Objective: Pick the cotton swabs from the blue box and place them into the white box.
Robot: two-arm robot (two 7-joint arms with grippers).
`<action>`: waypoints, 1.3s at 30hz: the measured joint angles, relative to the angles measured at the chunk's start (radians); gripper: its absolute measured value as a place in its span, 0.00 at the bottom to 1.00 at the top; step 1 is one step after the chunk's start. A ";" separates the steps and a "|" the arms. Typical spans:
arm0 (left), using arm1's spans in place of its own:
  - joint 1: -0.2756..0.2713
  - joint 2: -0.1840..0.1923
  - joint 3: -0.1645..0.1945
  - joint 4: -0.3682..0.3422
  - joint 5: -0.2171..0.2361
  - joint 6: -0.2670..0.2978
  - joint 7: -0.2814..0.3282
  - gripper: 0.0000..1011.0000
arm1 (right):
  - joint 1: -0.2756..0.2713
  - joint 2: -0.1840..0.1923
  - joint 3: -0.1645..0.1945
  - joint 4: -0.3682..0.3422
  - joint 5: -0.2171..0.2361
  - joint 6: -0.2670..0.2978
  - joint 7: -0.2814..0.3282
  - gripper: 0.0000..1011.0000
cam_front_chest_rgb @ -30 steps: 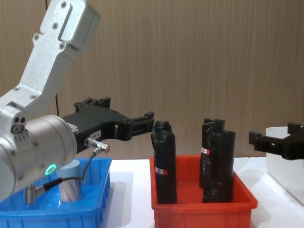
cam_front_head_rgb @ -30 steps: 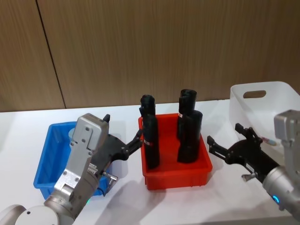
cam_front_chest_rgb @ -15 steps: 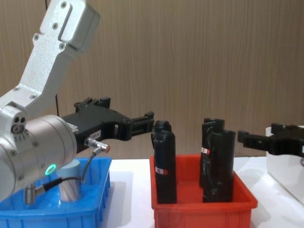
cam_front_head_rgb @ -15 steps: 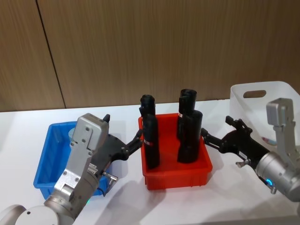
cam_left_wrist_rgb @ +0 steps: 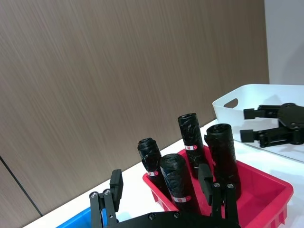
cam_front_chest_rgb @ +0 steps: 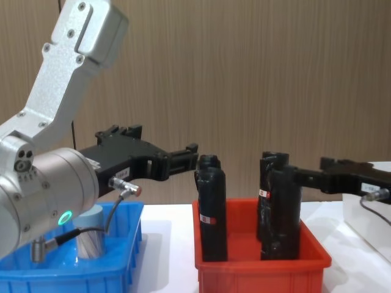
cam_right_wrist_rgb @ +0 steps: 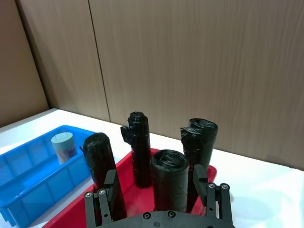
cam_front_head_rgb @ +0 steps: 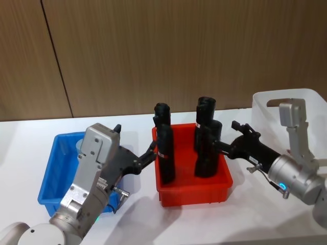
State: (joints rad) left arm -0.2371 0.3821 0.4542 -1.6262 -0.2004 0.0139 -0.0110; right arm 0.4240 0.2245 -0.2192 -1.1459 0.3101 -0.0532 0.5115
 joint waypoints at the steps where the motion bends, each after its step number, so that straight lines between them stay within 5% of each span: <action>1: 0.000 0.000 0.000 0.000 0.000 0.000 0.000 0.99 | 0.009 -0.003 -0.001 0.014 0.001 -0.003 0.006 0.99; 16: 0.000 0.000 0.000 0.000 0.000 0.000 0.000 0.99 | 0.135 -0.046 -0.016 0.213 0.010 -0.066 0.088 0.99; 39: 0.000 0.000 0.000 0.000 0.000 0.000 0.000 0.99 | 0.233 -0.071 -0.019 0.381 0.001 -0.132 0.118 0.99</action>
State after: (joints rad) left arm -0.2371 0.3821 0.4542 -1.6262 -0.2004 0.0138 -0.0109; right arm 0.6570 0.1535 -0.2382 -0.7648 0.3110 -0.1850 0.6297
